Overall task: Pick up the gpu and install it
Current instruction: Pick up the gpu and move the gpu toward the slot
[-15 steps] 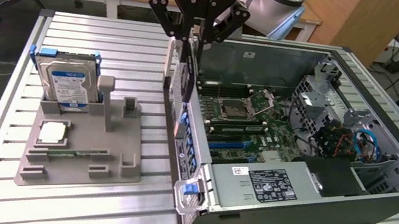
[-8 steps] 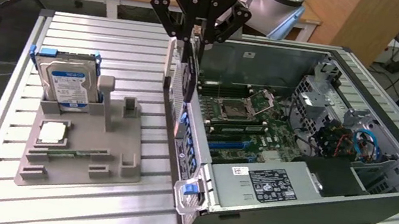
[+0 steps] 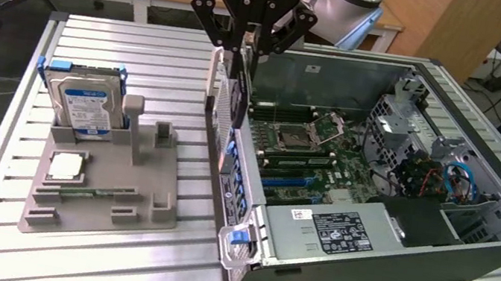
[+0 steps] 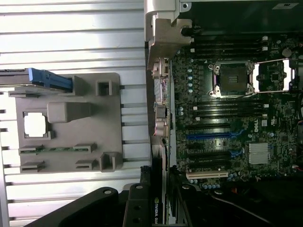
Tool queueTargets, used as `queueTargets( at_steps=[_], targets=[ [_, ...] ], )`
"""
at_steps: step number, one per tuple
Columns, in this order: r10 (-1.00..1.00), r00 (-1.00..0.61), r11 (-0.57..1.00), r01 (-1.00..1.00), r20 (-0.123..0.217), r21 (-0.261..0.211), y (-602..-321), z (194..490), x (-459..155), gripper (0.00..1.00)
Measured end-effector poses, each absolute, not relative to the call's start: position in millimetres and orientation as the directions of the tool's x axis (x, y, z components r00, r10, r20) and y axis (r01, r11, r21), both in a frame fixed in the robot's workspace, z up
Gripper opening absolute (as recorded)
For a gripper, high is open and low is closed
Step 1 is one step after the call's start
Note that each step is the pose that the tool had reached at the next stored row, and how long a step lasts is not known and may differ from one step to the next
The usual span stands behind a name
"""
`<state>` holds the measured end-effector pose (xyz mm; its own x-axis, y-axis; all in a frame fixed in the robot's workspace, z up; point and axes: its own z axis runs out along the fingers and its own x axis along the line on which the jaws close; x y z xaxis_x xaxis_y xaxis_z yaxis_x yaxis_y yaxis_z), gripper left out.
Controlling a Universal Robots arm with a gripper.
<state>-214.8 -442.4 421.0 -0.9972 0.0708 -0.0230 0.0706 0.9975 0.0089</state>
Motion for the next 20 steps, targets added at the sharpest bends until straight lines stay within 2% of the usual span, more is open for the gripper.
queueTargets(
  at_steps=[20],
  targets=[
    [0.071,-0.997,0.997,0.071,-0.023,0.009,-442.4,420.8,-210.5,0.26]
  ],
)
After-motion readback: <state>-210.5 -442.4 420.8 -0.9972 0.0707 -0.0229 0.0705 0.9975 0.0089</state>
